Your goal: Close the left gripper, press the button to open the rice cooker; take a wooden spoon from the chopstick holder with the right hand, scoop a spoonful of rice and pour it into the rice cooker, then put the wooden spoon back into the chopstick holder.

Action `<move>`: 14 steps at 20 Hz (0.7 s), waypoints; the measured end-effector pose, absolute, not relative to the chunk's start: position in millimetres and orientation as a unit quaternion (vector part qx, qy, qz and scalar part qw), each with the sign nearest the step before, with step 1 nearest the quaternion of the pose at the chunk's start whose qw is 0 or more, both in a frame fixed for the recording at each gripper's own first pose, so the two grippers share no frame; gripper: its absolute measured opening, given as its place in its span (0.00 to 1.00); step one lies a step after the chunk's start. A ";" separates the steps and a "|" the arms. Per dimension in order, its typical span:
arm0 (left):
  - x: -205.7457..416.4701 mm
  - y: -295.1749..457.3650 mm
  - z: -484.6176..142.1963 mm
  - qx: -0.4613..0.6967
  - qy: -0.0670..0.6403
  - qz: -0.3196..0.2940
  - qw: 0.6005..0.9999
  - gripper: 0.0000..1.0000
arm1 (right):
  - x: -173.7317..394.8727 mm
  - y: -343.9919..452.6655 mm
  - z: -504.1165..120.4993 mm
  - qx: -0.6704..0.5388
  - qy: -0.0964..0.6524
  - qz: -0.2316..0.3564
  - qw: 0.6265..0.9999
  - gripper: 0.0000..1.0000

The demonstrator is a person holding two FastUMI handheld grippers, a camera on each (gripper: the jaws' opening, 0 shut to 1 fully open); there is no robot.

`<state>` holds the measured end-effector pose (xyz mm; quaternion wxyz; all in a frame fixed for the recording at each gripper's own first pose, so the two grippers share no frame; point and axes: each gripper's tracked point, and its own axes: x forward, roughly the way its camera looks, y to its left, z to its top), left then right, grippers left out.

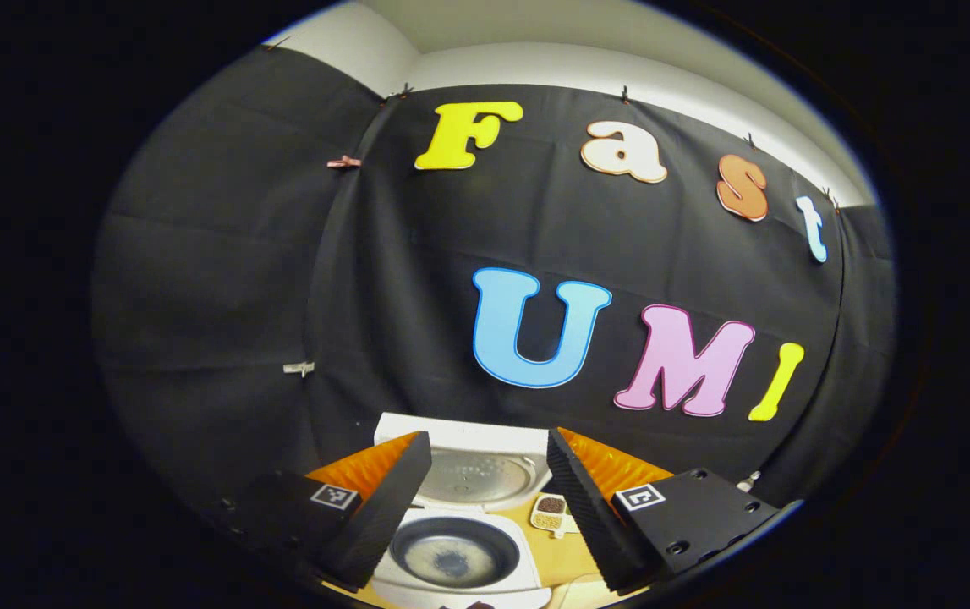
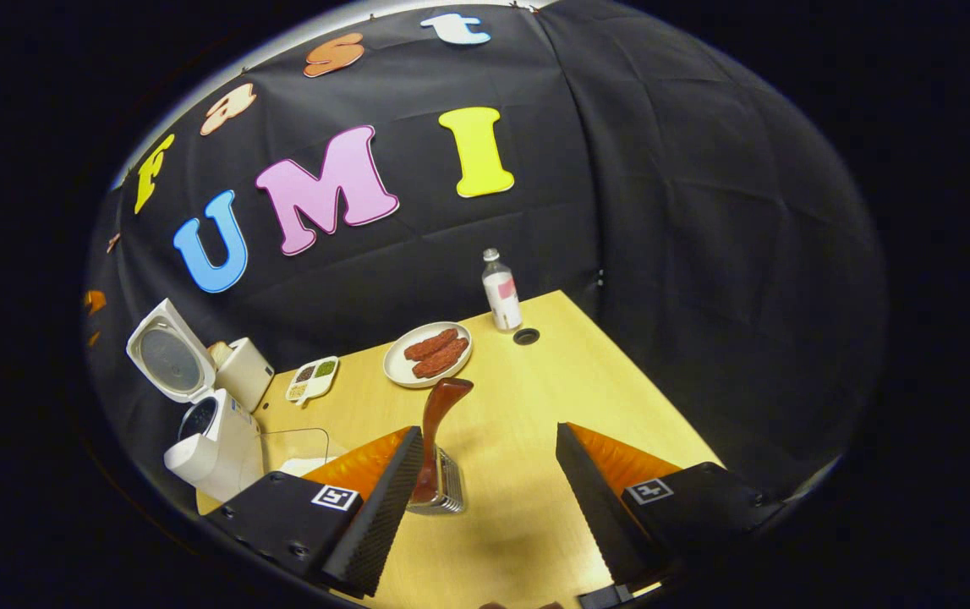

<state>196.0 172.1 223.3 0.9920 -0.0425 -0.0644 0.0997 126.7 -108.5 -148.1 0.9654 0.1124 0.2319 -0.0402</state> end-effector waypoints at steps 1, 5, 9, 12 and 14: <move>212.5 177.9 227.8 -0.036 -0.061 0.100 0.992 0.95 | 119.8 -111.9 -141.7 0.107 0.228 -0.046 0.967 0.99; 276.8 197.2 229.1 -0.037 -0.039 0.094 0.994 0.95 | 87.8 -107.0 -124.2 0.100 0.220 -0.056 0.969 0.99; 337.1 219.7 212.6 -0.057 -0.006 0.097 0.994 0.95 | 69.2 -88.2 -122.2 0.077 0.225 -0.041 0.970 0.99; 365.6 239.3 185.8 -0.058 0.032 0.113 0.991 0.95 | 64.8 -75.3 -115.2 0.058 0.218 -0.030 0.974 0.99; 370.9 247.9 174.8 -0.044 0.053 0.126 0.990 0.96 | 61.9 -65.4 -111.3 0.058 0.214 -0.023 0.975 0.99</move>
